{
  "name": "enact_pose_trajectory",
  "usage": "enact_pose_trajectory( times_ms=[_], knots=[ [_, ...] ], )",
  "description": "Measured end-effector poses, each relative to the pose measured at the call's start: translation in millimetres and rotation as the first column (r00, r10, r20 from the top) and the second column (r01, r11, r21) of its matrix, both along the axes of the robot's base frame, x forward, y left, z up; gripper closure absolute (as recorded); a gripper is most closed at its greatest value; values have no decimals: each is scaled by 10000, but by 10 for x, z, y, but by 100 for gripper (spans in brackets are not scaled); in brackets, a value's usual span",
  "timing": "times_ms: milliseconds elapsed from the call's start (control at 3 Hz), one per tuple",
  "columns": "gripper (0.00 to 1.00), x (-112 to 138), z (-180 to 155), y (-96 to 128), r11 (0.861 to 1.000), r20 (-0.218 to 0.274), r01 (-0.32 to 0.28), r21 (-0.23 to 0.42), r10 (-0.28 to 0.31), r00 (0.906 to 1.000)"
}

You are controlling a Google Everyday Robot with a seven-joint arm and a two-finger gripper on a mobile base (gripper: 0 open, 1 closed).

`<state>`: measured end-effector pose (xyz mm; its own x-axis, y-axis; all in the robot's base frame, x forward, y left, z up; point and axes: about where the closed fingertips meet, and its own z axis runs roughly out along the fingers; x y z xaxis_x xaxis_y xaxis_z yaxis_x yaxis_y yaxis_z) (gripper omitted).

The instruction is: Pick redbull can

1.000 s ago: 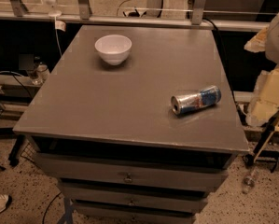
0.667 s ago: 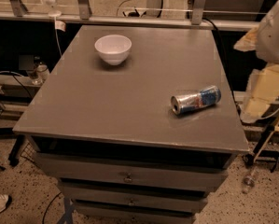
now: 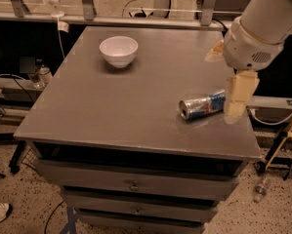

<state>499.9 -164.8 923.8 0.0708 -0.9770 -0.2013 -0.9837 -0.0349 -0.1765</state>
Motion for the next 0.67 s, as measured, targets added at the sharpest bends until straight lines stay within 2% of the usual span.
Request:
enact_pose_trajectory(
  times_ms=[333,667],
  knots=[
    [0,132,-350,92,9987,-285,-454,-220,448,9986],
    [0,165,-555,124,9974,-551,-599,-403,576,9968]
  ],
)
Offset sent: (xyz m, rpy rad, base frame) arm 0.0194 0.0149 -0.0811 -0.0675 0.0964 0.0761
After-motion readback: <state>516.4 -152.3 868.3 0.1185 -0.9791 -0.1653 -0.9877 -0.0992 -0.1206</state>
